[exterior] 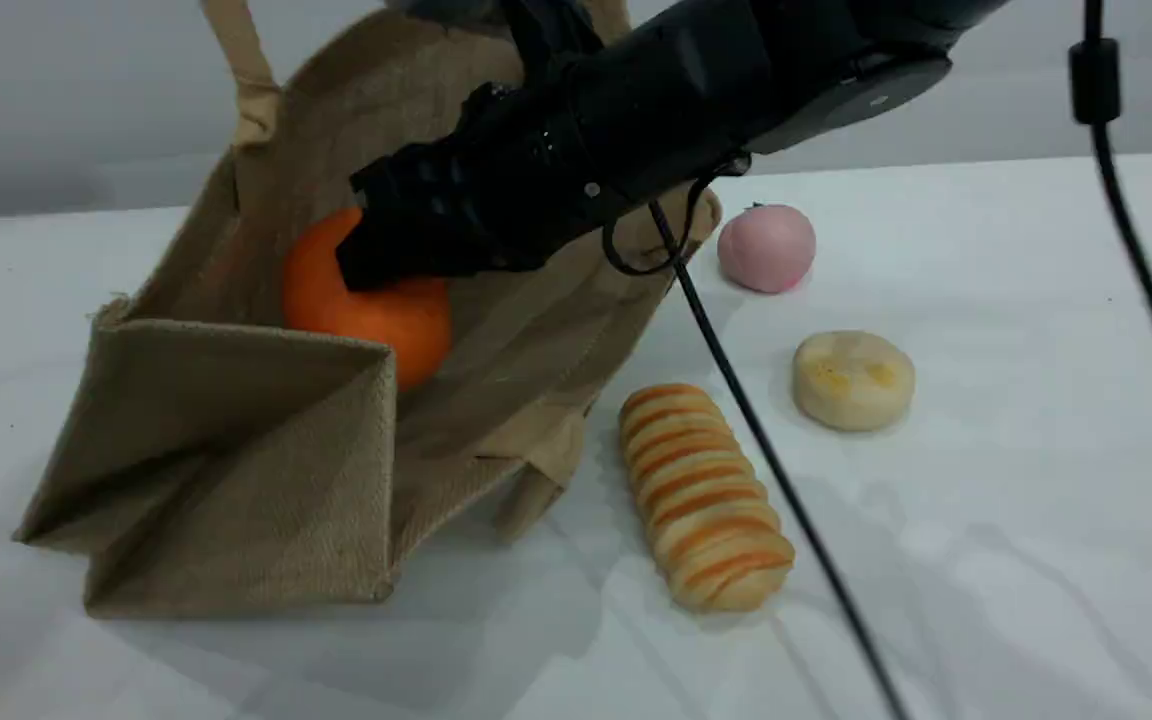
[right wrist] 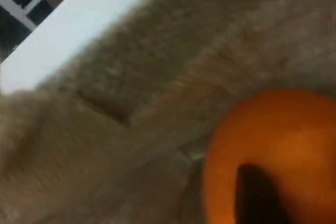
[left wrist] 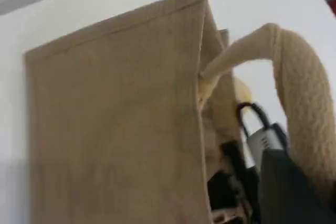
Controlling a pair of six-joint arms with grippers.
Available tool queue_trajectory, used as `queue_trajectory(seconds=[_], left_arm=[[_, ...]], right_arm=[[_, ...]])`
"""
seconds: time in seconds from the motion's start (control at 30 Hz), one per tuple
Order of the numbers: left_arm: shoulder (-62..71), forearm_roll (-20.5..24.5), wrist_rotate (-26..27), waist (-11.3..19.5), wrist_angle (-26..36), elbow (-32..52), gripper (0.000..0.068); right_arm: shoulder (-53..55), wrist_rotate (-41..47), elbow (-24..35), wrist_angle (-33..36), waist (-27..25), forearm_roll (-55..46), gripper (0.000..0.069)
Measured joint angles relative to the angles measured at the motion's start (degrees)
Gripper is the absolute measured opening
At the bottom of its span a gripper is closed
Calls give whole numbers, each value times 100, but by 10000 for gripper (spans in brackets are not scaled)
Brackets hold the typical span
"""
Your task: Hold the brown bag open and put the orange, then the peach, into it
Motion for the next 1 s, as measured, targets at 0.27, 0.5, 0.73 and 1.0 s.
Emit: queue_trajectory(seconds=[0.27,0.5,0.73,1.0], left_arm=[[-34,375,-68,0,8,0,71],[-51,770,-166,5,2,15,71],[-422,783,-172,5,-17,600,71],[-886,1040,-364,10,0,954,71]], right_arm=[[-545,477,6,-37,-75,-426,557],[-1378,1948,13,-577,-796,-2392,551],[-1110,2465,18,-1152,-1785,-3110,539],[-323,2334,7,-2120,-1883,-2887,538]])
